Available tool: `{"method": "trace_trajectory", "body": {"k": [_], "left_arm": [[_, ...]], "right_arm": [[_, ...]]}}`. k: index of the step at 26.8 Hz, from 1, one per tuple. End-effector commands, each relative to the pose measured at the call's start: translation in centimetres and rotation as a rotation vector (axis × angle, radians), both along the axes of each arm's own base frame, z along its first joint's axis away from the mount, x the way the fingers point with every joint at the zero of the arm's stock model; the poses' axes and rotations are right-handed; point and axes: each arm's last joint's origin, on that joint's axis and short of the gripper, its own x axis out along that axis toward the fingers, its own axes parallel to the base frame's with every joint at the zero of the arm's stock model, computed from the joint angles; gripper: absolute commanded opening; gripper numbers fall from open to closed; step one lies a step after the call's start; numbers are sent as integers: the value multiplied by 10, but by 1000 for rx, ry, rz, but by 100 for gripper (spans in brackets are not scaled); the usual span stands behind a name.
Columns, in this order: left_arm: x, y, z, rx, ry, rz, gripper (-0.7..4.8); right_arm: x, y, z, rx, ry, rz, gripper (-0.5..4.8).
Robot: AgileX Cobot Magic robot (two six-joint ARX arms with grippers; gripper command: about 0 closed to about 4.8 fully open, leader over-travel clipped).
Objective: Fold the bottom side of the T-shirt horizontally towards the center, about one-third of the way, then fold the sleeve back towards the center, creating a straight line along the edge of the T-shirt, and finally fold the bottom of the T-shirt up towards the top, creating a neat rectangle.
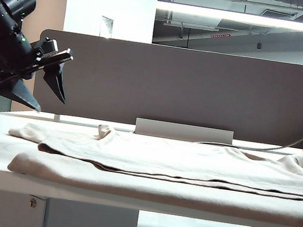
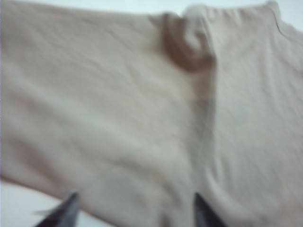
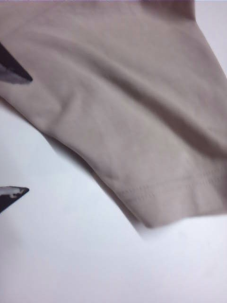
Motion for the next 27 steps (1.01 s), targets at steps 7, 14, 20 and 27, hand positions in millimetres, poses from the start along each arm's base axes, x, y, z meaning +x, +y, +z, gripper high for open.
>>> {"method": "trace_trajectory", "body": {"k": [7, 14, 20, 27], "left_arm": [[15, 29, 5, 18, 17, 57, 345], [15, 31, 5, 35, 9, 50, 345], [16, 31, 6, 37, 2, 52, 345], [17, 31, 9, 36, -8, 52, 345]], "right_arm": [[22, -20, -11, -23, 8, -10, 275], [45, -39, -23, -20, 15, -28, 275], [47, -56, -23, -38, 8, -62, 275], [46, -64, -35, -21, 26, -74, 275]]}}
